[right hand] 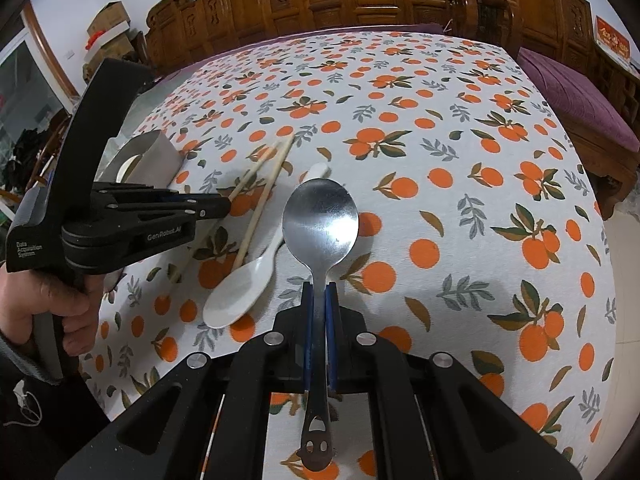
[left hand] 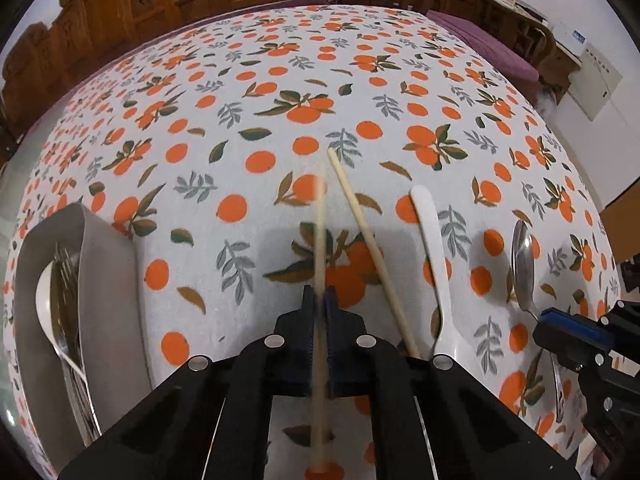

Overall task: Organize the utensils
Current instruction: 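Carry the chopstick into the grey tray and open the left gripper while the right gripper holds the spoon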

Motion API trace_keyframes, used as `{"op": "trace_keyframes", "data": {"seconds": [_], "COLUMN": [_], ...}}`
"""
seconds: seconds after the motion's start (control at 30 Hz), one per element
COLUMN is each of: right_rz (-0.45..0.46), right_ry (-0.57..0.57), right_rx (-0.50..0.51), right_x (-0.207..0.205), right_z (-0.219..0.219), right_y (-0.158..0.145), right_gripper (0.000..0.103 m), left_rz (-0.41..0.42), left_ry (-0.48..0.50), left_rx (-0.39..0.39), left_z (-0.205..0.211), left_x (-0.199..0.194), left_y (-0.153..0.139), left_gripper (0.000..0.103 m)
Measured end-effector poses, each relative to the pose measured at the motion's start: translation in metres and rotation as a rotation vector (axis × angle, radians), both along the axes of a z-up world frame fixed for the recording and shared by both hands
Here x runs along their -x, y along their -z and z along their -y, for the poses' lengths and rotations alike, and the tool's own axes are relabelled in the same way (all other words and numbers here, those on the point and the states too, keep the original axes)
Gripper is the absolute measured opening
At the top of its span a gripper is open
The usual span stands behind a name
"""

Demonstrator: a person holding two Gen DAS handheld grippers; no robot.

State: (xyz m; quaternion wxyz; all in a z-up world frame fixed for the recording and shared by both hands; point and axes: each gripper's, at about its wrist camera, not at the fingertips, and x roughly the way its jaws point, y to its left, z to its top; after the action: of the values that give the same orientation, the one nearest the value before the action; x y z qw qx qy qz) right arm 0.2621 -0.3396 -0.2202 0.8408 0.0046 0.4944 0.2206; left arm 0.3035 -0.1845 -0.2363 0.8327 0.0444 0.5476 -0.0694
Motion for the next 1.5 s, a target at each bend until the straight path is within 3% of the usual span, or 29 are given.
{"op": "trace_keyframes", "data": {"seconds": [0.43,0.63,0.9,1.23,1.5], "right_rz": [0.061,0.087,0.106,0.111,0.107], "right_ry": [-0.028,-0.041,-0.07,-0.105,-0.125], "right_rx": [0.016,0.013,0.009,0.014,0.012], "right_x": [0.012,0.014,0.014,0.014,0.012], "right_z": [-0.041,-0.07,-0.109,-0.147,-0.166], "right_y": [-0.036,-0.054,-0.068,-0.077,-0.078], "right_gripper": [0.007,0.007,0.007,0.007,0.007], "left_rz": [0.091,0.152,0.191,0.183,0.113], "left_ry": [0.004,0.001,-0.013,-0.019,-0.05], "left_rx": [0.09,0.121,0.139,0.155,0.134], "left_z": [-0.044,-0.077,-0.122,-0.163,-0.186], "left_x": [0.032,0.047,0.062,0.064,0.052], "left_y": [-0.054,-0.088,-0.112,-0.107,-0.067], "left_gripper": [0.004,0.004,0.004,0.004,0.005]}}
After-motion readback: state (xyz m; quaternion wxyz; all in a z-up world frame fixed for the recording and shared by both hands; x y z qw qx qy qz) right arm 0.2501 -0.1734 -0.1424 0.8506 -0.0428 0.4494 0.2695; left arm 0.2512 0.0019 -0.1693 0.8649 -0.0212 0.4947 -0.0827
